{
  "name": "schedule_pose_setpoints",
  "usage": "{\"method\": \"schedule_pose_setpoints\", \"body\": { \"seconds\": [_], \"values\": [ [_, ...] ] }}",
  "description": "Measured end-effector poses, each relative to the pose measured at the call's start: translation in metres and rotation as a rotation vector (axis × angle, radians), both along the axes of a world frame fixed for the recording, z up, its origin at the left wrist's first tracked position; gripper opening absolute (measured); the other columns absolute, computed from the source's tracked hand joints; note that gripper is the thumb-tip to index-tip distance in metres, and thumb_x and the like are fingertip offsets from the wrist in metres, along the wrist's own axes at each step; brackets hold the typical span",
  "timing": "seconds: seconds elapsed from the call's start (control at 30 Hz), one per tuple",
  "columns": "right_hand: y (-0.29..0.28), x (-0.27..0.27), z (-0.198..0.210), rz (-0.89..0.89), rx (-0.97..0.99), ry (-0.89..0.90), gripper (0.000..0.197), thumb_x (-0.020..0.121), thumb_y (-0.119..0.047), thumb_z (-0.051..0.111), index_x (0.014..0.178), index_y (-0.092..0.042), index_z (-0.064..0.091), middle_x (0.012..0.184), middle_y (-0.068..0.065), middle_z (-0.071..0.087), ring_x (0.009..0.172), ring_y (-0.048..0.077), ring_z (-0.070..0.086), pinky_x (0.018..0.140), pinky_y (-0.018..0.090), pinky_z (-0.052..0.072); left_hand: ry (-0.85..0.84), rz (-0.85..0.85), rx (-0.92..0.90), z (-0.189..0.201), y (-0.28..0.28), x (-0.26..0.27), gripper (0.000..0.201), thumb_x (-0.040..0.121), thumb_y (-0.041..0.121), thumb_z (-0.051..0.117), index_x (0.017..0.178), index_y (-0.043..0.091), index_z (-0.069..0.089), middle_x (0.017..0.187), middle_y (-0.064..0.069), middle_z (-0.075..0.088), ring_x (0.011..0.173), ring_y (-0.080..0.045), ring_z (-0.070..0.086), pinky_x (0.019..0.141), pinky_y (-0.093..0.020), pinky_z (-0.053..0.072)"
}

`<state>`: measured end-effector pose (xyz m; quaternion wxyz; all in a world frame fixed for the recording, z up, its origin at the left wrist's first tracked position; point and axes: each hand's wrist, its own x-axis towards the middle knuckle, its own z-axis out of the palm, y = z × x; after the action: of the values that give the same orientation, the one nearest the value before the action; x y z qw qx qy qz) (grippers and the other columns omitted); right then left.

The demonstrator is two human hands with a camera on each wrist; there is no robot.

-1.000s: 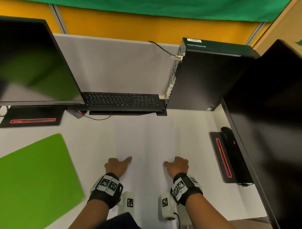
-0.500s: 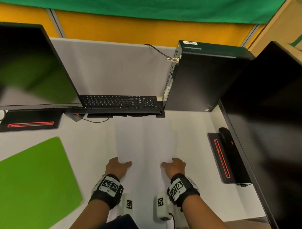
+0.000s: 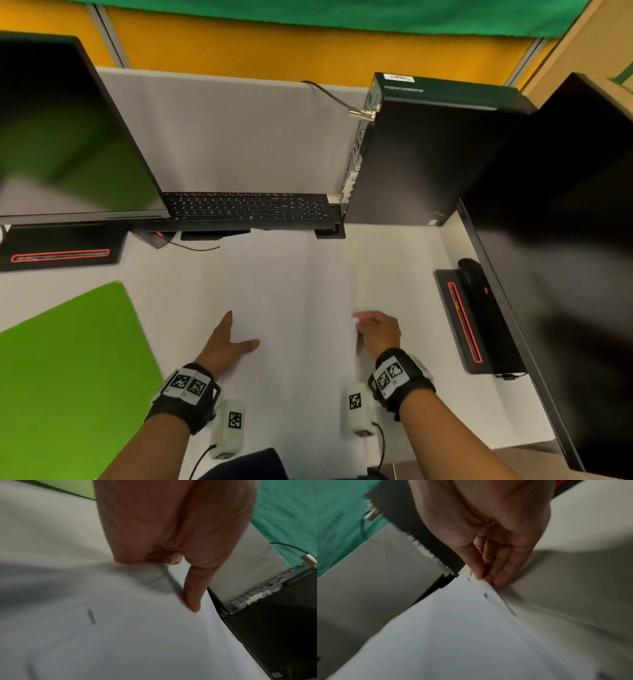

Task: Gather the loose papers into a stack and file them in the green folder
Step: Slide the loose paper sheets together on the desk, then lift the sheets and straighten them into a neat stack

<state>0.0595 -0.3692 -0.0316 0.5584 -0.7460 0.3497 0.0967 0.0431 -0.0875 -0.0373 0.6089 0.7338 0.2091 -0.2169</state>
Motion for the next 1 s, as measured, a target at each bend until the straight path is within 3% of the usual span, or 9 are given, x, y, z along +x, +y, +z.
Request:
{"method": "schedule_pose_setpoints", "body": {
  "seconds": [0.1,0.23,0.33,0.5,0.6,0.7,0.77,0.9,1.0],
  "values": [
    [0.006,0.013,0.008,0.035,-0.003,-0.107,0.024,0.084,0.001,0.056,0.094,-0.015,0.07,0.095,0.007,0.07,0.088,0.019,0.063,0.076,0.011,0.051,-0.046,0.026,-0.066,0.0,0.011,-0.002,0.083,0.07,0.016,0.077,0.141,0.018,0.034,0.139,0.0,0.049,0.129,-0.02,0.046,0.108,-0.035,0.036],
    [0.009,0.007,-0.015,0.032,0.061,-0.038,0.045,0.088,-0.017,0.051,0.133,-0.014,0.049,0.134,0.008,0.057,0.121,0.025,0.055,0.108,0.043,0.042,-0.048,0.085,-0.122,0.004,0.013,-0.001,0.065,0.078,0.006,0.072,0.133,0.02,0.04,0.126,0.003,0.05,0.125,-0.018,0.043,0.099,-0.025,0.035],
    [0.028,-0.007,-0.016,0.084,0.08,-0.029,0.049,0.09,-0.011,0.046,0.139,-0.012,0.041,0.134,0.007,0.056,0.12,0.022,0.055,0.111,0.036,0.038,-0.004,0.118,-0.159,0.001,0.005,0.003,0.084,0.07,0.017,0.08,0.141,0.015,0.036,0.141,0.003,0.044,0.131,-0.021,0.043,0.112,-0.039,0.033],
    [0.02,-0.017,-0.007,0.014,0.165,-0.057,0.05,0.088,0.003,0.055,0.135,-0.004,0.043,0.116,0.005,0.053,0.096,0.013,0.053,0.084,0.013,0.043,-0.105,0.022,-0.162,0.002,-0.006,-0.007,0.071,0.079,0.004,0.071,0.139,0.02,0.036,0.131,0.004,0.053,0.121,-0.016,0.051,0.105,-0.03,0.034],
    [0.006,-0.023,0.002,0.11,0.196,-0.037,0.07,0.079,-0.009,0.072,0.14,-0.009,0.039,0.131,0.007,0.051,0.109,0.015,0.051,0.095,0.024,0.041,-0.24,-0.041,-0.094,0.029,0.002,-0.019,0.054,0.076,0.015,0.074,0.118,0.037,0.047,0.106,0.029,0.066,0.103,0.012,0.059,0.104,-0.031,0.038],
    [0.007,-0.025,0.023,0.237,0.496,0.005,0.099,0.052,-0.031,0.09,0.138,-0.014,0.042,0.131,0.007,0.058,0.108,0.018,0.062,0.088,0.028,0.051,-0.363,-0.043,-0.107,0.062,0.014,-0.021,0.06,0.062,0.034,0.077,0.118,0.035,0.053,0.113,0.013,0.069,0.11,0.0,0.062,0.101,-0.032,0.045],
    [0.011,-0.019,0.046,0.363,0.647,-0.021,0.092,0.043,-0.035,0.092,0.125,-0.012,0.056,0.119,0.011,0.068,0.101,0.022,0.068,0.08,0.029,0.056,-0.456,-0.082,-0.106,0.088,0.019,-0.016,0.054,0.066,0.026,0.078,0.112,0.042,0.056,0.115,0.012,0.069,0.11,-0.006,0.064,0.092,-0.022,0.052],
    [0.018,0.004,0.104,0.445,0.718,-0.271,0.065,0.061,-0.005,0.082,0.12,-0.014,0.057,0.113,0.012,0.069,0.099,0.026,0.068,0.082,0.035,0.058,-0.676,-0.099,-0.029,0.151,0.023,-0.004,0.062,0.075,-0.01,0.065,0.109,0.041,0.056,0.108,0.027,0.069,0.103,0.01,0.063,0.088,-0.009,0.049],
    [0.017,0.01,0.149,0.514,0.561,-0.529,0.061,0.076,0.012,0.064,0.124,-0.022,0.049,0.122,0.011,0.063,0.109,0.021,0.063,0.092,0.033,0.054,-0.818,-0.037,-0.023,0.182,0.024,-0.001,0.055,0.072,-0.008,0.064,0.11,0.03,0.05,0.103,0.033,0.068,0.097,0.014,0.062,0.085,-0.006,0.049]
  ]
}}
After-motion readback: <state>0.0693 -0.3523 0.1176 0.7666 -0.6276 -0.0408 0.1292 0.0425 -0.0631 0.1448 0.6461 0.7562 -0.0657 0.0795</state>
